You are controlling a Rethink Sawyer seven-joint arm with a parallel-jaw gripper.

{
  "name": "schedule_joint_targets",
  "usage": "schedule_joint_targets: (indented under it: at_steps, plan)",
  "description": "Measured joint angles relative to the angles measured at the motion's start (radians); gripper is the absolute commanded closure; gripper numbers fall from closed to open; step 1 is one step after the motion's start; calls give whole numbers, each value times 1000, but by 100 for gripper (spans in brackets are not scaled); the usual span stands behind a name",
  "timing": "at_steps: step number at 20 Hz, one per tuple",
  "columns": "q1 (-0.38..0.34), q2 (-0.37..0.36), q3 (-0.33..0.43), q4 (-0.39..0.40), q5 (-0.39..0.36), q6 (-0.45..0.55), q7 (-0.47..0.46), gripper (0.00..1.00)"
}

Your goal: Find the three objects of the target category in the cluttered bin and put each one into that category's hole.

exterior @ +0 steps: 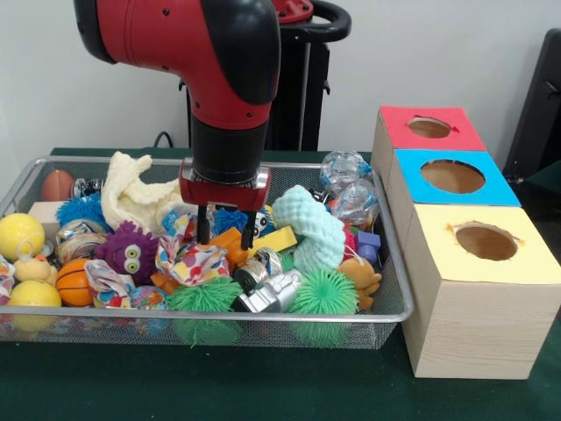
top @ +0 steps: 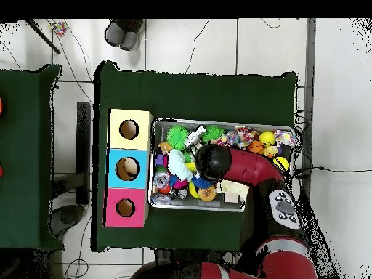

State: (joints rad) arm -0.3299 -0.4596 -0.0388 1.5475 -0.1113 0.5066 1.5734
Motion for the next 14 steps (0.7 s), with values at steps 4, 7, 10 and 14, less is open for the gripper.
schedule_joint_targets:
  at_steps: [4,7,10,14]
  plan:
    - [0,-3,0,0,0,0,0,0]
    - [0,-7,0,0,0,0,0,0]
    - [-1,-8,1,0,0,0,0,0]
    - [-8,-7,4,-5,0,0,0,0]
